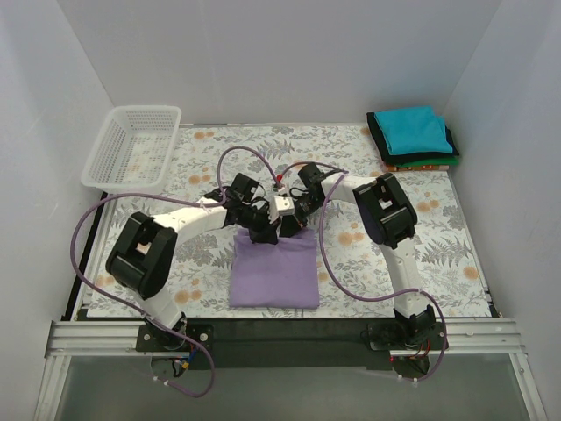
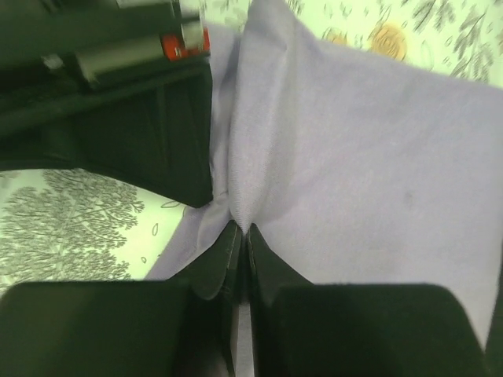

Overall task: Fold and stack the t-shirts
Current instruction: Fold the tshirt

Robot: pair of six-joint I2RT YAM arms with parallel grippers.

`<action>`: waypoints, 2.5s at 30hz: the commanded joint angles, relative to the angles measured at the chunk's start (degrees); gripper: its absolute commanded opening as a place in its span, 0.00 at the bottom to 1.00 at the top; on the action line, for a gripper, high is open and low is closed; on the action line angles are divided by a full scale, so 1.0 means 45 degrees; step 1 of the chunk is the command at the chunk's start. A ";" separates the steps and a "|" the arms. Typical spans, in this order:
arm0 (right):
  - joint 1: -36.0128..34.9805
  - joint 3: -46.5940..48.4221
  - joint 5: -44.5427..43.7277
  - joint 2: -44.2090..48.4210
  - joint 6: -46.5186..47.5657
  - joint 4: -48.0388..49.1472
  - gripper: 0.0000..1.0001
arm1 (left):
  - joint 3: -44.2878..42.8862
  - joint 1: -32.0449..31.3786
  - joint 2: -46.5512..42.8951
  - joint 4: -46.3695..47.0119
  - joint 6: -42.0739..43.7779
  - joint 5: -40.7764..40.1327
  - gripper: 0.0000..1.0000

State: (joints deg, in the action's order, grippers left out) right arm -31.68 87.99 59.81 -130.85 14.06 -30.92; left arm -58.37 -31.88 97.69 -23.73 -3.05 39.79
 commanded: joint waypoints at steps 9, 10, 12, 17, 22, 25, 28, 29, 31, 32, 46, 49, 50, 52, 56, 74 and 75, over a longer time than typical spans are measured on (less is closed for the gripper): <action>-0.0342 -0.0548 -0.0479 -0.0298 0.0800 -0.0063 0.17 | 0.0275 -0.0026 -0.2159 0.1794 -0.0358 -0.1378 0.00; -0.0342 -0.0548 -0.0479 -0.0279 0.0800 -0.0063 0.17 | 0.0276 0.0013 -0.2100 0.2376 -0.0493 -0.1594 0.00; -0.0342 -0.0529 -0.0518 -0.0279 0.0800 -0.0063 0.17 | 0.0218 0.0169 -0.1769 0.2849 -0.0495 -0.1849 0.00; -0.0342 -0.0393 -0.0751 -0.0200 0.0859 -0.0083 0.17 | 0.0197 0.0248 -0.0851 0.3435 -0.0260 -0.1909 0.00; -0.0167 0.0446 -0.1493 0.0013 0.1054 -0.0453 0.20 | 0.0821 0.0248 -0.0927 0.3749 -0.0279 -0.1382 0.00; 0.0066 0.1380 -0.2118 0.0248 0.1132 -0.0784 0.23 | 0.1095 0.0248 -0.1220 0.3691 -0.0338 -0.1225 0.00; 0.0301 0.2143 -0.2451 0.0366 0.1074 -0.0845 0.24 | 0.1271 0.0248 -0.1493 0.3535 -0.0358 -0.1206 0.00; 0.0341 0.2263 -0.2471 0.0308 0.1074 -0.0844 0.24 | 0.1310 0.0248 -0.1591 0.3495 -0.0396 -0.1167 0.00; 0.0322 0.2420 -0.2161 -0.0022 0.1054 -0.0844 0.24 | 0.1369 0.0209 -0.1689 0.3437 -0.0455 -0.0991 0.00; 0.0264 0.2498 -0.1656 -0.0199 0.1015 -0.0864 0.24 | 0.1369 0.0190 -0.1786 0.3417 -0.0494 -0.0991 0.00; -0.0479 0.1465 0.0028 -0.1646 0.1307 -0.0844 0.20 | 0.1291 0.0131 -0.2684 0.3806 -0.0104 -0.1712 0.00; -0.0576 0.1191 0.0068 -0.1685 0.1503 -0.0864 0.19 | 0.1350 0.0112 -0.2608 0.4587 -0.0026 -0.2318 0.00; -0.0596 0.1132 0.0029 -0.1665 0.1542 -0.0883 0.19 | 0.1311 0.0131 -0.2491 0.4705 0.0052 -0.2532 0.00; -0.0597 0.0995 0.0009 -0.1607 0.1679 -0.0903 0.19 | 0.1330 0.0170 -0.2180 0.5153 0.0072 -0.2728 0.00; -0.0577 0.1149 -0.0476 -0.1470 0.1777 -0.0923 0.19 | 0.1701 0.0248 -0.1652 0.6267 0.0170 -0.2729 0.00; 0.2469 0.6035 -0.5948 0.1691 0.2109 -0.0923 0.92 | -0.1340 0.1126 -0.1200 0.4709 -0.2014 -0.2731 0.56; 0.2528 0.5840 -0.5735 0.2042 0.2012 -0.0923 0.91 | -0.1481 0.1378 -0.1394 0.4300 -0.2346 -0.2400 0.57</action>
State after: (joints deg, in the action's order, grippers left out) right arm -21.02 112.90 36.56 -129.64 22.26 -35.81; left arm -59.16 -28.16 95.90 -0.12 -7.38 26.89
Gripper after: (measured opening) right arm 0.916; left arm 0.560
